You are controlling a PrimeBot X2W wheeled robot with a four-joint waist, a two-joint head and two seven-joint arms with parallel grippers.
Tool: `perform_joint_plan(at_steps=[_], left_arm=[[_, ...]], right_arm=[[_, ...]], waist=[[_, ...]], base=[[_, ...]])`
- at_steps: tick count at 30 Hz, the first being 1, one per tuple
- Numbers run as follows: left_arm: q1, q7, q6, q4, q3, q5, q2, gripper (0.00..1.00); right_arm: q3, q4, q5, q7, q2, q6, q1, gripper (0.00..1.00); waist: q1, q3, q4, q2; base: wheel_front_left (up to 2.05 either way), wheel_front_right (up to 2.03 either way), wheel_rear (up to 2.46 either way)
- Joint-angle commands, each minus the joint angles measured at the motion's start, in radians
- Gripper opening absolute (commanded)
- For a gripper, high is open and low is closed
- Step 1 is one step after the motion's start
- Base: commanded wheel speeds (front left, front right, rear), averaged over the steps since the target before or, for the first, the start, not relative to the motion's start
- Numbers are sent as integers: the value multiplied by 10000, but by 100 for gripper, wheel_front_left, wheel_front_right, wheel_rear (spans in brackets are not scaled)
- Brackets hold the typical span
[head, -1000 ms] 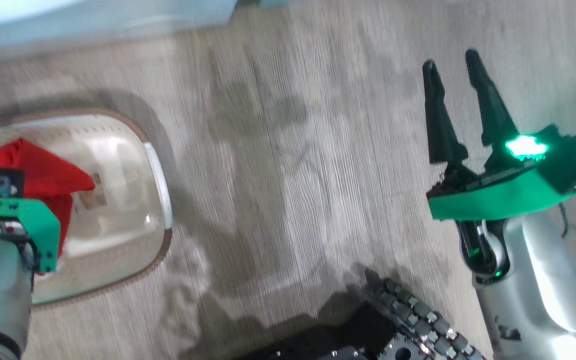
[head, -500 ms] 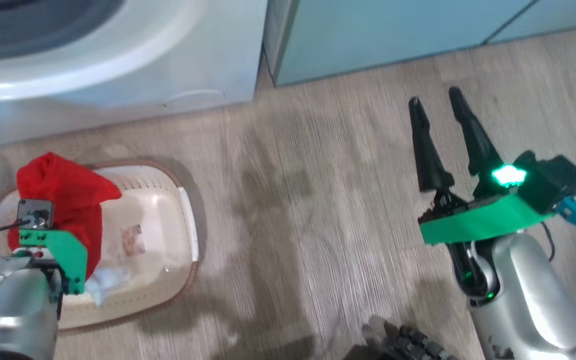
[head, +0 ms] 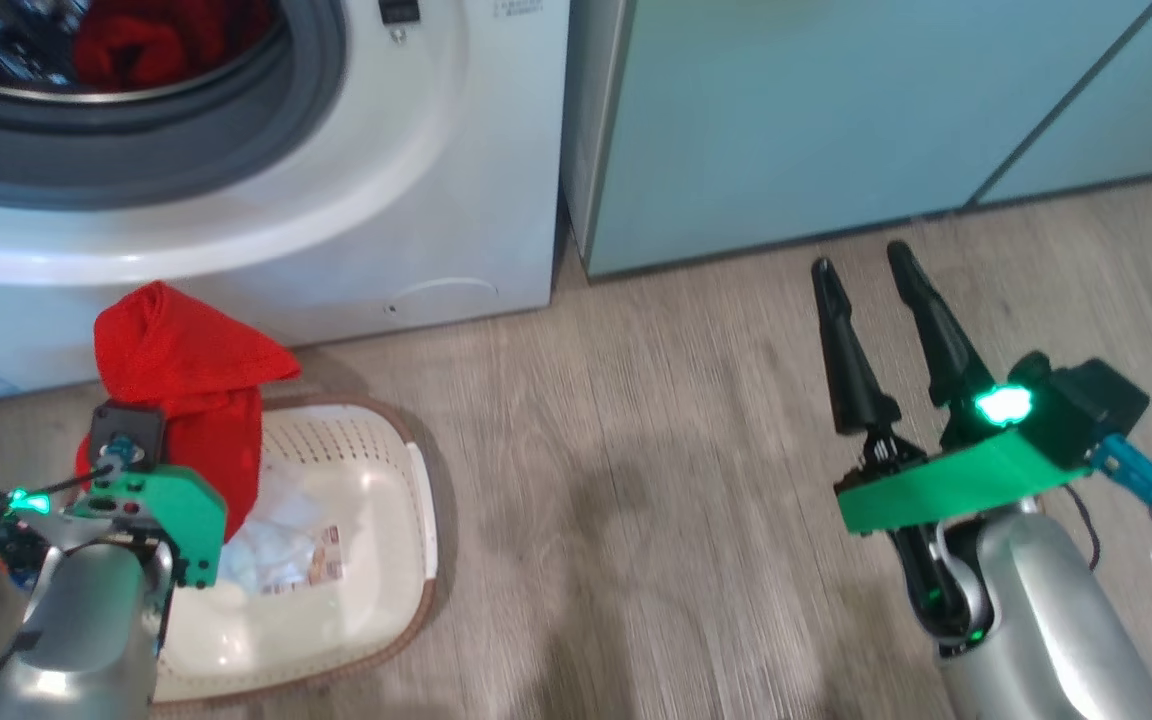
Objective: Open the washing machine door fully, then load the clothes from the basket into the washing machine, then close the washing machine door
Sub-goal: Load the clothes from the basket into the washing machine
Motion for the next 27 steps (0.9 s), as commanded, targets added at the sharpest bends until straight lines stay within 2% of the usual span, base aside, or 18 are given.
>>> perform_joint_plan(at_steps=[1,8,18,22,27], left_arm=[[-78,-139,122,-520,294,38,312,0],[764,-140,303,-3026,710,-215,116,0],[1807,-141,300,-6592,1124,-29,-206,0],[2338,-141,243,-7632,1362,-12,-416,0],[2848,-141,190,-8219,1611,-29,-671,0]], right_arm=[[165,-283,-35,-65,-20,0,6,100],[70,-218,-75,-65,-20,0,348,100],[-40,-168,-189,-65,-20,0,637,100],[-50,-134,-219,-65,-20,0,744,100],[-111,-151,-264,-65,-20,0,845,100]], waist=[[1,-306,64,-1],[1,-971,134,-1],[1,-1627,225,-1],[1,-1823,223,-1],[1,-1948,210,-1]], base=[[0,0,0],[0,0,0],[0,0,0],[0,0,0],[0,0,0]])
